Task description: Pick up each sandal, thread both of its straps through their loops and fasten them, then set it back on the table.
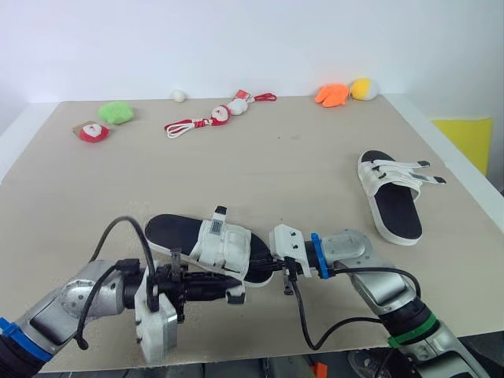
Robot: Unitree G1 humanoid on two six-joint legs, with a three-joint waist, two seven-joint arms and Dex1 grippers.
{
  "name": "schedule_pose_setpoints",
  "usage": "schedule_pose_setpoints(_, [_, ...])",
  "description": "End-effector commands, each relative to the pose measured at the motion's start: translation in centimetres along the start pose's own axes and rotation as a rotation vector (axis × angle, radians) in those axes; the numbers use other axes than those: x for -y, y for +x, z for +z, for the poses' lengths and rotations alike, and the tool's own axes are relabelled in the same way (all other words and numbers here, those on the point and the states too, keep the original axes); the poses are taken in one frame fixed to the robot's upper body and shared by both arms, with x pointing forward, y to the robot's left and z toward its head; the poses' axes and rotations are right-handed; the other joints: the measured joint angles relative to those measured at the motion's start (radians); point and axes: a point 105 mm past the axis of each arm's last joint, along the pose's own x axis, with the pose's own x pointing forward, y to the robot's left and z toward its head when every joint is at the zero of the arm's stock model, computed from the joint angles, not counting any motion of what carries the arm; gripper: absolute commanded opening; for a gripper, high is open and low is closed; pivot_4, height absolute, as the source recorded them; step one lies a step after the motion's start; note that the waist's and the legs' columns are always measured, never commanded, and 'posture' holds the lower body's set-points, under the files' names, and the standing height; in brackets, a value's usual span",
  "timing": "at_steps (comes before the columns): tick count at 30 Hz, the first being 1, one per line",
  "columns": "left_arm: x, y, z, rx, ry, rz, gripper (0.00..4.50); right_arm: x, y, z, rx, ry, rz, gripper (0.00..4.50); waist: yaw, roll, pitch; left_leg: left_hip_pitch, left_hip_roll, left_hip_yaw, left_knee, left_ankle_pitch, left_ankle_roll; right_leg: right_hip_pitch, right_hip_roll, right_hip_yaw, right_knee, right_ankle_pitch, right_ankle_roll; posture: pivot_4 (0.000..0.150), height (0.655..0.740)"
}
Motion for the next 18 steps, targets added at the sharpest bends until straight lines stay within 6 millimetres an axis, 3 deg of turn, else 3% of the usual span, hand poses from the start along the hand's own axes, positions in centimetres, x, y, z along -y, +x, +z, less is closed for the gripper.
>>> schedule_pose_setpoints(1, [-1.6,0.6,0.2,-0.005,-0.196,0.038,0.01,-0.3,0.4,-1.7,-0.065,0.031,-0.002,0.0,0.0,0.0,0.0,0.0,0.0,0.0,0.0,0.0,0.0,0.0,0.0,0.0,0.0,-0.001,-0.002,0.15,0.74])
schedule_pose_setpoints(6, [-4.3,0.3,-1.6,-0.062,-0.499,0.129,0.01,-0.2,0.6,-1.7,-0.065,0.026,-0.01,0.0,-0.001,0.0,0.0,0.001,0.0,0.0,0.002,0.002,0.003,0.0,0.001,0.0,0.001,-0.001,-0.002,0.15,0.74])
schedule_pose_setpoints(10, [-5.2,0.1,-3.0,-0.088,-0.728,0.147,0.01,-0.1,0.8,-1.6,-0.064,0.021,-0.014,0.0,-0.004,0.0,0.0,0.001,0.0,-0.001,0.002,0.002,0.004,0.0,0.001,0.0,0.001,0.0,-0.001,0.15,0.74])
schedule_pose_setpoints(13, [-6.0,0.2,-3.7,-0.094,-0.789,0.178,0.01,-0.1,0.8,-1.6,-0.063,0.019,-0.017,0.0,-0.006,0.0,0.0,0.001,0.0,-0.001,0.002,0.002,0.004,0.0,0.001,0.0,0.001,0.0,-0.001,0.15,0.74])
schedule_pose_setpoints(18, [-5.7,0.7,-4.3,-0.115,-0.791,0.053,0.01,-0.3,0.8,-1.6,-0.058,0.024,-0.013,0.0,-0.008,0.0,0.0,0.001,0.0,-0.001,0.002,0.003,0.003,0.0,0.002,0.0,0.001,0.0,-0.002,0.15,0.74])
